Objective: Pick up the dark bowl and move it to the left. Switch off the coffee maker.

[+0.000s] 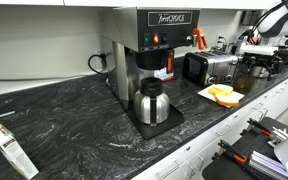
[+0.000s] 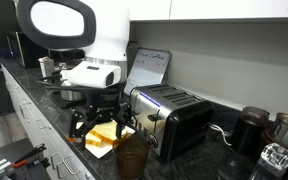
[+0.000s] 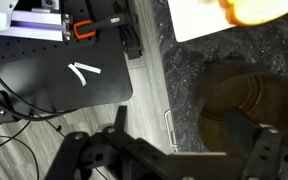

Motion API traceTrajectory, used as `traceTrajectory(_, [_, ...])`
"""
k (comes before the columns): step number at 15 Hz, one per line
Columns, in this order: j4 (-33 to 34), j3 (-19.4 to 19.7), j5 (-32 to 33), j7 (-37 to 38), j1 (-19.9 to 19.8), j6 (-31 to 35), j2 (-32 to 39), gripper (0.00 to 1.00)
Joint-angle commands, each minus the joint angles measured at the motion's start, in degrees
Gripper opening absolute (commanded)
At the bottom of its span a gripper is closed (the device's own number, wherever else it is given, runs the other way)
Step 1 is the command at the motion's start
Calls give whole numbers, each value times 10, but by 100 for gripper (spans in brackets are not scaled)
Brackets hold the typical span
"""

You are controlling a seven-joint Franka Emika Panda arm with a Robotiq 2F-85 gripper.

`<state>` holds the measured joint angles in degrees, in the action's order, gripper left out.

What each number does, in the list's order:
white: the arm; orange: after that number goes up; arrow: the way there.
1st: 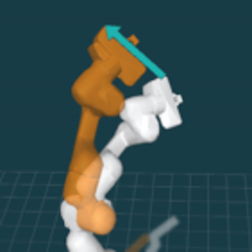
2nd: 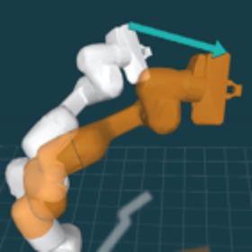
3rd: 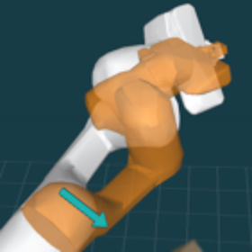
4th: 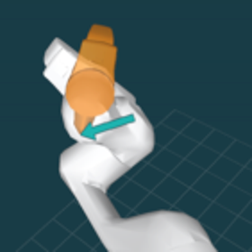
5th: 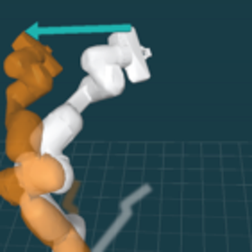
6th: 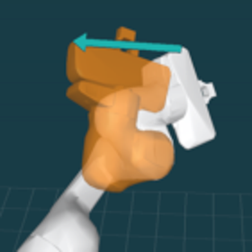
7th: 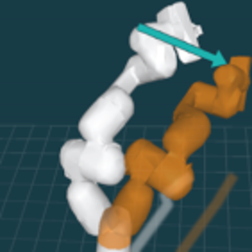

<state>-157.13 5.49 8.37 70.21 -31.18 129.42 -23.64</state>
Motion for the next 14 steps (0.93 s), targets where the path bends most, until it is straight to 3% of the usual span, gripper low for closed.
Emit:
traceTrajectory(1, [15,12,3,30,17,22,43,100])
traceTrajectory(9, [29,39,-7,40,45,45,94,100])
traceTrajectory(10, [29,42,-8,38,49,45,96,82])
traceTrajectory(11, [29,45,-9,37,52,45,97,72])
traceTrajectory(14, [27,54,-16,30,61,48,99,52])
